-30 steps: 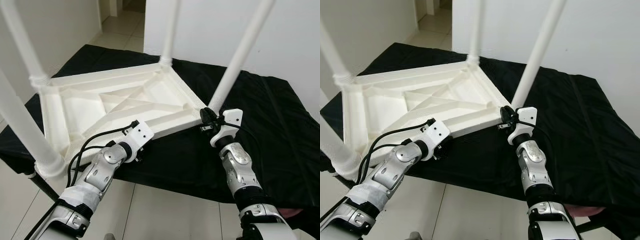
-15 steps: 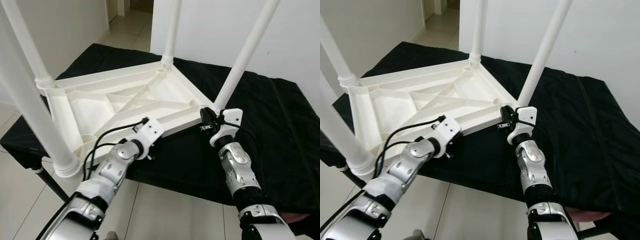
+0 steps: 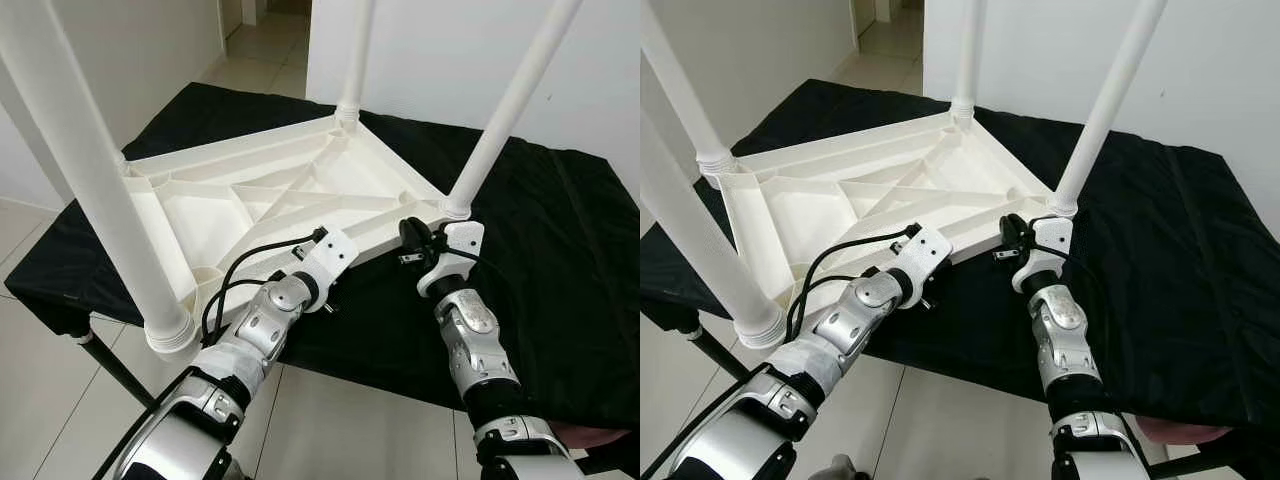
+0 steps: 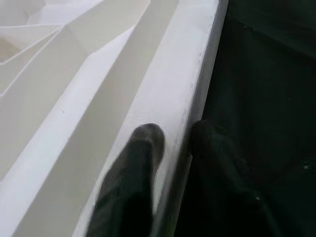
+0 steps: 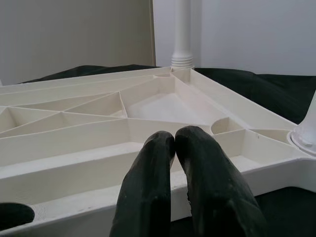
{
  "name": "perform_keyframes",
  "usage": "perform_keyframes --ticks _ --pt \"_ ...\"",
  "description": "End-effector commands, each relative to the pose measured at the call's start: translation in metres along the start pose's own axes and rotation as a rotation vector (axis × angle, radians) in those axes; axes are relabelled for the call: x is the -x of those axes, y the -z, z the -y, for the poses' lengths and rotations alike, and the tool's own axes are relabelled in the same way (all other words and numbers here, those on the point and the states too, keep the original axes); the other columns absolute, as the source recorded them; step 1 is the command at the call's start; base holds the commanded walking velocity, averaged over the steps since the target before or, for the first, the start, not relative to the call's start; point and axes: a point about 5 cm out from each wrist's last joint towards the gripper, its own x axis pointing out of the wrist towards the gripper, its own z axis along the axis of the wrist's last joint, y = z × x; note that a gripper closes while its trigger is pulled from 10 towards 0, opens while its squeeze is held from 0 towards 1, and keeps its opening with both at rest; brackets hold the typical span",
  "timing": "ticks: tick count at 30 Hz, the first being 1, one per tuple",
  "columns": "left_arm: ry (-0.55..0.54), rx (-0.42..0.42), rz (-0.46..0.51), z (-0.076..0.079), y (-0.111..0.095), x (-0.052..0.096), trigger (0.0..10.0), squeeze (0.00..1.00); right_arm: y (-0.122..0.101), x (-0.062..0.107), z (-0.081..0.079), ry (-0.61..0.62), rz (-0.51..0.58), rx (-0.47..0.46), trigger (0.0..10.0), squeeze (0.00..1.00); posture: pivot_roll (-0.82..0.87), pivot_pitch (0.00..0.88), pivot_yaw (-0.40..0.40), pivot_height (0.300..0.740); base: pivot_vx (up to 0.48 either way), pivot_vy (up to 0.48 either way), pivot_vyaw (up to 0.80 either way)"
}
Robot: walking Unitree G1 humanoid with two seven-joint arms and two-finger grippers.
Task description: Building children table
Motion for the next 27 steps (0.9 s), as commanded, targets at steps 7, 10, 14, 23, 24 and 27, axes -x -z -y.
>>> perform_keyframes --ticks 7,10,14,23,24,27 --pt "-0.002 -0.045 0.162 -0.012 -0.036 0.012 10.0 0.0 0.002 -0.001 -0.002 0.004 -0.009 -0.014 10.0 0.0 -0.06 0.0 -0.019 0.74 0.0 0.0 0.0" --pt "-0.008 -0.054 0.156 -0.015 -0.035 0.014 10.0 0.0 0.002 -0.001 -0.003 0.001 -0.011 -0.016 10.0 0.0 -0.06 0.0 -0.019 0.74 0.0 0.0 0.0" --pt "0.003 -0.068 0.132 -0.018 -0.029 0.026 10.0 0.0 0.003 -0.002 -0.006 -0.007 -0.014 -0.018 10.0 0.0 -0.04 0.0 -0.026 0.74 0.0 0.0 0.0" --pt "0.037 -0.097 -0.046 -0.027 0.011 0.075 10.0 0.0 0.004 -0.001 -0.006 -0.017 -0.023 -0.019 10.0 0.0 -0.03 0.0 -0.036 0.74 0.0 0.0 0.0" --pt "0.035 -0.097 -0.062 -0.028 0.013 0.078 10.0 0.0 0.004 -0.001 -0.006 -0.019 -0.025 -0.02 10.0 0.0 -0.03 0.0 -0.036 0.74 0.0 0.0 0.0" --pt "0.044 -0.076 -0.094 -0.025 0.016 0.086 10.0 0.0 0.005 -0.002 -0.008 -0.026 -0.029 -0.023 10.0 0.0 -0.01 0.0 -0.045 0.74 0.0 0.0 0.0"
